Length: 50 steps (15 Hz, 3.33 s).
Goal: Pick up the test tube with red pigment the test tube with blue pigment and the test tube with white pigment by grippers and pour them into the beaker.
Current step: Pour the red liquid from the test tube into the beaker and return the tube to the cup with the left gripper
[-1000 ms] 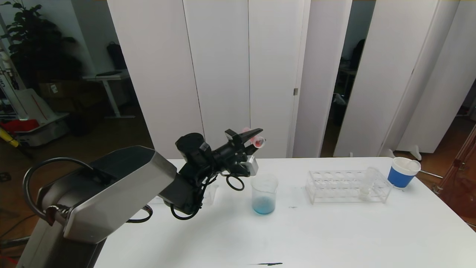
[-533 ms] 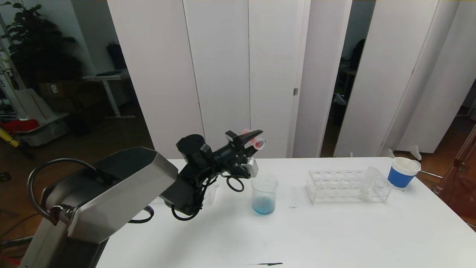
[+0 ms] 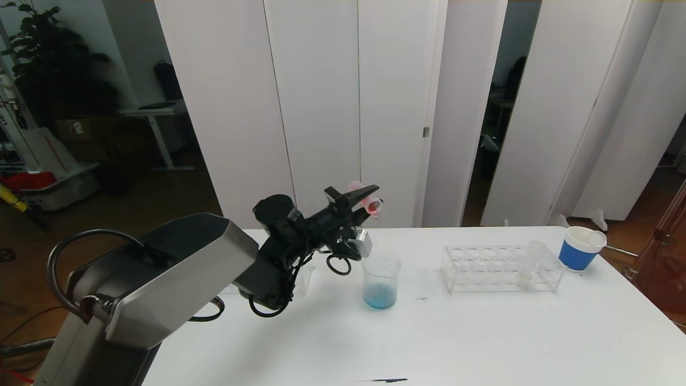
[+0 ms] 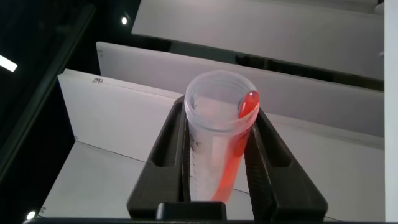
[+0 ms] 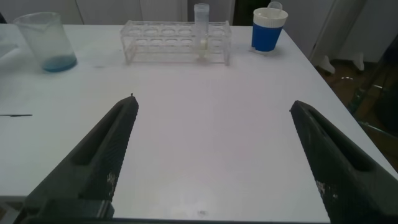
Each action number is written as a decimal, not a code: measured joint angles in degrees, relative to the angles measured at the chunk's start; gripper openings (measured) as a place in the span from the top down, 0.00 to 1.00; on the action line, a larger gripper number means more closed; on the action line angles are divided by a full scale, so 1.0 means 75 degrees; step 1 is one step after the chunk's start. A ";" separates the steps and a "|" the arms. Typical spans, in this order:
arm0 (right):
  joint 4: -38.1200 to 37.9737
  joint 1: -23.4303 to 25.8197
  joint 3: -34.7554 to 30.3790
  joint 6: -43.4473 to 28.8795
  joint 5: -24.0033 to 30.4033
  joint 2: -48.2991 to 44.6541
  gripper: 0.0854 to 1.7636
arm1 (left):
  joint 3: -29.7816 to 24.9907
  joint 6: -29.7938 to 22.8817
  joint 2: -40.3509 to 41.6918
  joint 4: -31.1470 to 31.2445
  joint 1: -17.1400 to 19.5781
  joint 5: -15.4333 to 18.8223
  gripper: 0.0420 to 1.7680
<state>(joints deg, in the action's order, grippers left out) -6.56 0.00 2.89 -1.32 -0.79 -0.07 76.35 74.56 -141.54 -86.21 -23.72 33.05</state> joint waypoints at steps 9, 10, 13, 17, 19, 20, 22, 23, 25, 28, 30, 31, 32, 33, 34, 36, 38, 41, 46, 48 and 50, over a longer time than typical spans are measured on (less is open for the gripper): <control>0.0000 0.0000 0.0000 0.0000 0.0003 0.0000 0.01 | 0.0015 0.0008 -0.0109 0.0021 -0.0023 -0.0002 0.69; 0.0003 0.0000 0.0000 0.0000 0.0000 0.0000 0.01 | 0.0026 0.0008 -0.0120 0.0011 -0.0023 -0.0002 0.69; 0.0003 0.0000 0.0000 0.0003 0.0003 0.0000 0.01 | 0.0161 0.0015 -0.0182 -0.0029 -0.0005 -0.0002 0.69; 0.0000 0.0000 0.0000 0.0000 0.0000 0.0000 0.01 | 0.0254 0.0187 -0.0260 -0.0130 -0.0015 0.0007 0.69; 0.0003 0.0000 0.0000 0.0003 0.0000 0.0000 0.01 | 0.0289 0.0315 -0.0271 -0.0154 -0.0005 0.0021 0.69; 0.0000 0.0000 0.0000 0.0000 -0.0003 0.0000 0.01 | 0.0289 0.0371 -0.0275 -0.0154 -0.0003 0.0021 0.69; 0.0000 0.0000 0.0000 0.0000 0.0000 0.0000 0.01 | 0.0291 0.0470 -0.0296 -0.0154 -0.0003 0.0021 0.69; 0.0003 0.0000 0.0000 0.0000 0.0000 0.0000 0.01 | 0.0291 0.0588 -0.0301 -0.0133 -0.0008 0.0010 0.69; 0.0003 0.0000 0.0000 0.0003 0.0000 0.0000 0.01 | 0.0297 0.0769 -0.0322 -0.0059 -0.0003 -0.0008 0.69; 0.0003 0.0000 0.0000 0.0000 0.0003 0.0000 0.01 | 0.0414 0.0866 -0.0336 -0.0049 0.0036 -0.0031 0.69; 0.0003 0.0000 0.0000 0.0000 0.0003 0.0000 0.01 | 0.0551 0.0915 -0.0366 -0.0041 0.0065 -0.0034 0.69; 0.0000 0.0000 0.0000 0.0000 0.0003 0.0000 0.01 | 0.0621 0.0926 -0.0374 -0.0041 0.0070 -0.0037 0.69; 0.0000 0.0000 0.0000 0.0000 0.0003 0.0000 0.01 | 0.0688 0.0933 -0.0380 -0.0041 0.0080 -0.0041 0.69; 0.0000 0.0000 0.0000 0.0000 0.0003 0.0000 0.01 | 0.0720 0.0933 -0.0380 -0.0041 0.0088 -0.0041 0.69; 0.0003 0.0000 0.0000 0.0003 0.0000 0.0000 0.01 | 0.0738 0.0941 -0.0380 -0.0041 0.0096 -0.0041 0.69; 0.0000 0.0000 0.0000 0.0000 0.0000 0.0000 0.01 | 0.0746 0.0938 -0.0380 -0.0037 0.0106 -0.0037 0.69; 0.0000 0.0000 0.0000 0.0000 0.0007 0.0000 0.01 | 0.0717 0.0933 -0.0380 -0.0041 0.0102 -0.0060 0.69; 0.0003 0.0000 0.0000 0.0003 0.0003 0.0000 0.01 | 0.0445 0.0857 -0.0275 -0.0008 0.0088 -0.0137 0.69; 0.0000 0.0000 0.0000 0.0003 0.0003 0.0000 0.01 | -0.0530 0.0522 0.0423 0.0639 0.0000 -0.1136 0.69; 0.0003 0.0000 0.0000 0.0000 0.0000 0.0000 0.01 | -0.1026 0.0242 0.0798 0.1011 -0.0101 -0.1705 0.69; 0.0000 0.0000 0.0000 0.0000 0.0003 0.0000 0.01 | -0.1451 -0.0291 0.1221 0.1510 -0.0236 -0.2482 0.69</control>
<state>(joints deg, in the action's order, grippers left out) -6.56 0.00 2.89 -1.32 -0.77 -0.07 65.46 72.38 -132.39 -74.89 -25.49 14.43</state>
